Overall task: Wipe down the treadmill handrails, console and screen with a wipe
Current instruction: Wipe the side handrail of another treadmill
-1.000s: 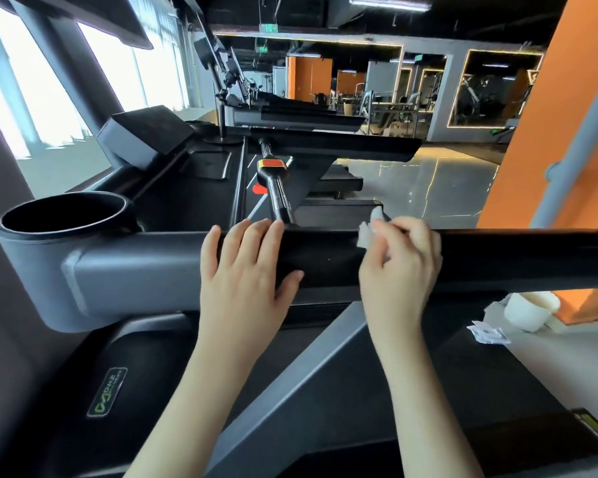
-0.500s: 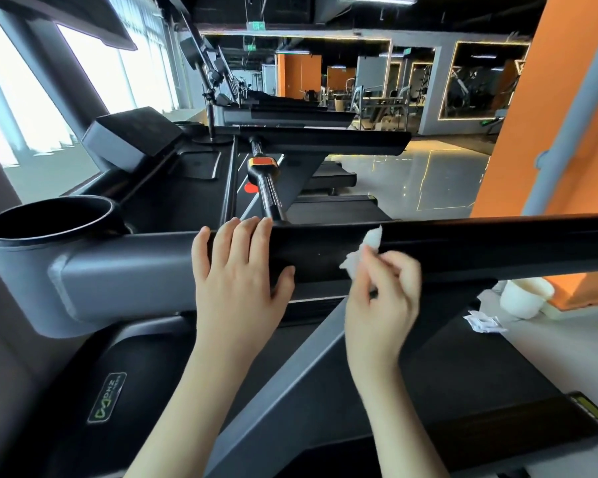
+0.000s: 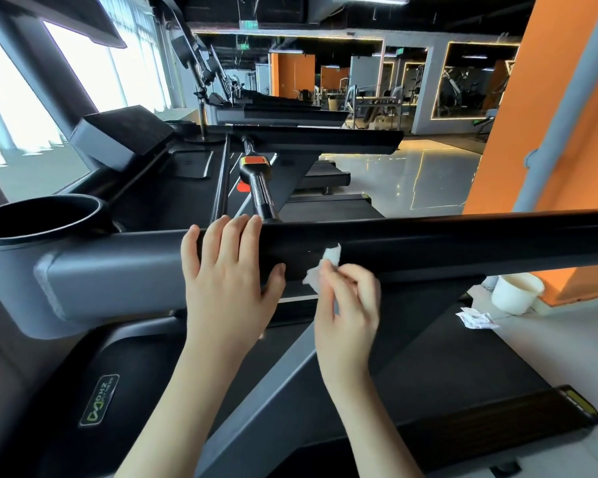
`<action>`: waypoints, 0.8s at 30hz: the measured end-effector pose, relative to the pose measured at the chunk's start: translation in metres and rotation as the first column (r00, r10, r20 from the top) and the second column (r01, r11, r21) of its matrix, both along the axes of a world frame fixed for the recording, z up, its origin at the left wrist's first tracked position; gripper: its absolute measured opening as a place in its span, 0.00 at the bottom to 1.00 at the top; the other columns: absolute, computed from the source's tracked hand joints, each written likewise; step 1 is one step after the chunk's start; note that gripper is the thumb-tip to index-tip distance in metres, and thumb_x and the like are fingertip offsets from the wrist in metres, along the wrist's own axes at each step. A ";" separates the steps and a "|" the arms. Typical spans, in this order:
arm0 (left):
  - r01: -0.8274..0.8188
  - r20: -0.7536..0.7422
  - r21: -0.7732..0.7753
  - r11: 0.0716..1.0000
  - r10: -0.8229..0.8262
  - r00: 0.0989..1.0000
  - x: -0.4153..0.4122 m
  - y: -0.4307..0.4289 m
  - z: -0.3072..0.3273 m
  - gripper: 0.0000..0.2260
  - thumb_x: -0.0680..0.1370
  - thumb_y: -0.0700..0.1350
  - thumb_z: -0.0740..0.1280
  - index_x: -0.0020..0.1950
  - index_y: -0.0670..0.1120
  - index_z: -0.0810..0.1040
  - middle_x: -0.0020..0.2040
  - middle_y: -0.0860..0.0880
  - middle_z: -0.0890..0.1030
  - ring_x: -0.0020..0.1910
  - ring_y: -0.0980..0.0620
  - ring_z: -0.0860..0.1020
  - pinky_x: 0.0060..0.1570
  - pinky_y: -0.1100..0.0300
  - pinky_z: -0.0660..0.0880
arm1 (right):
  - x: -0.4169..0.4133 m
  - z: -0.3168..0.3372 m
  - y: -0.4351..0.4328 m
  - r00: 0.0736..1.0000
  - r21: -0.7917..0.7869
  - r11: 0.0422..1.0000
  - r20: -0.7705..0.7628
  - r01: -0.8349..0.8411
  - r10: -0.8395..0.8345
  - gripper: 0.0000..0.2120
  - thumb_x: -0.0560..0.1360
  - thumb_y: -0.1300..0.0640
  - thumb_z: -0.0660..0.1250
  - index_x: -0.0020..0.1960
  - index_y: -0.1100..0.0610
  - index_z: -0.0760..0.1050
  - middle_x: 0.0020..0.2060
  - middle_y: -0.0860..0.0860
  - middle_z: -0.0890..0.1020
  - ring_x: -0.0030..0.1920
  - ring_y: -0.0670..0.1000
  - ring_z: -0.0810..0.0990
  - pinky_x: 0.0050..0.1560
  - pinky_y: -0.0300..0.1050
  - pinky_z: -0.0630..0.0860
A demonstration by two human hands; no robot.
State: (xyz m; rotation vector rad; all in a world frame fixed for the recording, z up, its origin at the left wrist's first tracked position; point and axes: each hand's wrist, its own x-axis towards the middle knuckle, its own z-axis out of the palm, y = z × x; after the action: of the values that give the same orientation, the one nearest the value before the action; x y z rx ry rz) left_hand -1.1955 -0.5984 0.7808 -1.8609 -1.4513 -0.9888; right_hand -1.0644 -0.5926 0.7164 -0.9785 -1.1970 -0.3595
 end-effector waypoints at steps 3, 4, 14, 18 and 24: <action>-0.001 -0.001 -0.010 1.000 0.001 1.000 0.000 -0.001 0.000 0.24 0.75 0.53 0.62 0.65 0.39 0.73 0.61 0.42 0.77 0.63 0.39 0.73 0.67 0.41 0.60 | 0.017 0.020 0.007 0.997 0.038 0.997 -0.041 0.067 -0.065 0.08 0.74 0.71 0.68 0.51 0.65 0.83 0.46 0.54 0.76 0.42 0.55 0.78 0.46 0.38 0.75; 0.000 -0.001 -0.011 1.000 0.000 1.000 0.000 -0.001 0.000 0.24 0.75 0.53 0.61 0.65 0.39 0.73 0.61 0.42 0.77 0.63 0.39 0.73 0.67 0.41 0.60 | 0.024 0.023 0.008 0.991 0.037 0.994 -0.088 0.100 -0.096 0.08 0.74 0.72 0.68 0.51 0.66 0.82 0.45 0.56 0.77 0.41 0.55 0.77 0.47 0.35 0.73; -0.028 -0.004 -0.063 0.998 0.028 1.000 0.004 -0.004 0.006 0.25 0.73 0.54 0.61 0.64 0.38 0.74 0.60 0.42 0.78 0.63 0.39 0.73 0.68 0.40 0.57 | 0.029 0.033 0.009 0.990 -0.013 0.990 0.014 0.138 -0.138 0.09 0.74 0.71 0.66 0.50 0.64 0.83 0.44 0.56 0.78 0.43 0.55 0.73 0.50 0.32 0.68; 0.040 -0.042 -0.054 0.998 -0.042 0.998 0.015 -0.003 0.012 0.25 0.74 0.54 0.60 0.65 0.40 0.75 0.62 0.44 0.78 0.64 0.41 0.73 0.69 0.42 0.57 | 0.044 0.058 0.016 0.962 -0.121 0.962 -0.097 0.244 -0.256 0.09 0.73 0.68 0.64 0.45 0.62 0.83 0.41 0.56 0.78 0.41 0.58 0.72 0.42 0.50 0.72; 0.127 -0.065 -0.106 0.986 -0.134 0.989 0.041 0.004 0.015 0.25 0.73 0.53 0.58 0.63 0.40 0.77 0.58 0.44 0.80 0.59 0.42 0.77 0.67 0.47 0.60 | 0.041 0.069 0.012 0.963 -0.173 0.960 0.195 0.219 -0.185 0.13 0.71 0.63 0.61 0.46 0.54 0.83 0.41 0.48 0.79 0.44 0.54 0.71 0.43 0.44 0.63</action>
State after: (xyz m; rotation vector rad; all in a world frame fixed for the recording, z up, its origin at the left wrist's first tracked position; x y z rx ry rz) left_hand -1.1542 -0.5939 0.7961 -2.0665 -1.3750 -0.9133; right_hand -1.0236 -0.5803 0.7851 -1.2647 -1.3136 -0.5083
